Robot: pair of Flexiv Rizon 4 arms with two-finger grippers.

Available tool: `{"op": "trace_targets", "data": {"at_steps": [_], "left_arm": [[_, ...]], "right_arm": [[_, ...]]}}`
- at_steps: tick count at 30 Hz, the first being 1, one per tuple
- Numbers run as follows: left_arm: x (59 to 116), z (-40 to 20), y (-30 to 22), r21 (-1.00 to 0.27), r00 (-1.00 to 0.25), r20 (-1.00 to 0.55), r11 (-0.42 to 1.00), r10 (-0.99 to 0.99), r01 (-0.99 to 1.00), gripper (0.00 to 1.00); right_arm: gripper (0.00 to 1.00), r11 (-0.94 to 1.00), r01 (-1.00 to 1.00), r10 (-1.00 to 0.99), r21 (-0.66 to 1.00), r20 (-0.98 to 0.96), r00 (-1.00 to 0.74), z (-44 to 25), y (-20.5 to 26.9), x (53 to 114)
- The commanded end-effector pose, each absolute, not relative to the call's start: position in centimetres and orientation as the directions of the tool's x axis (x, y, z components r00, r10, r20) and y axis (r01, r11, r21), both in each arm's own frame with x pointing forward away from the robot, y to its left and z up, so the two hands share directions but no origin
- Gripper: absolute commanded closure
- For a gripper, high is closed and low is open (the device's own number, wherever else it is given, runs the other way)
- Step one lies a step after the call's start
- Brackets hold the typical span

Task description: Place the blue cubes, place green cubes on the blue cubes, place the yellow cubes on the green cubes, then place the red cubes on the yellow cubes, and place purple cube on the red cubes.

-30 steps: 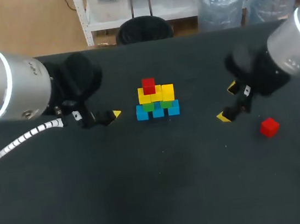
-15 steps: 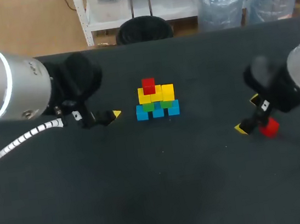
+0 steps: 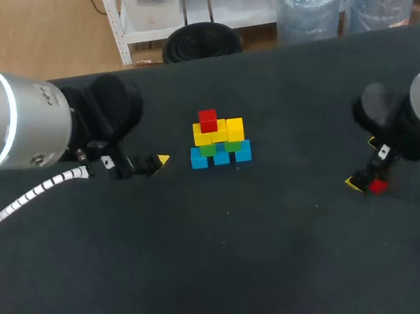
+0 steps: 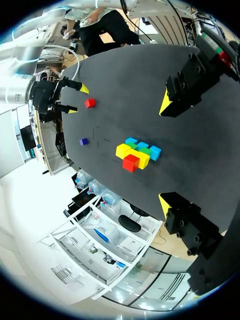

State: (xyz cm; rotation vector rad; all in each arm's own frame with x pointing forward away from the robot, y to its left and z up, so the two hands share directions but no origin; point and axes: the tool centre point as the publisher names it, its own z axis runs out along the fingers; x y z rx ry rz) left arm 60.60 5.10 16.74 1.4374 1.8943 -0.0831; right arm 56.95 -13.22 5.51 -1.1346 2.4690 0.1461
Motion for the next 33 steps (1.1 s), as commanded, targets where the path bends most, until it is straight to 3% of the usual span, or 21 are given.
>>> {"op": "trace_targets", "data": {"at_steps": [1,11,33], "left_arm": [[60.5,16.6,5.0,0.373,-0.096,-0.586,0.373,0.805,0.85,0.0],[60.5,16.6,5.0,0.373,-0.096,-0.586,0.373,0.805,0.85,0.0],[60.5,16.6,5.0,0.373,-0.096,-0.586,0.373,0.805,0.85,0.0]], "right_arm": [[0.0,0.709,-0.661,-0.693,-0.245,-0.412,-0.591,5.4,-14.1,56.0],[0.0,0.769,-0.589,-0.635,-0.247,-0.402,-0.66,3.5,-17.1,55.1],[0.0,0.832,-0.528,-0.549,-0.17,-0.385,-0.742,-0.1,-17.9,56.0]]}}
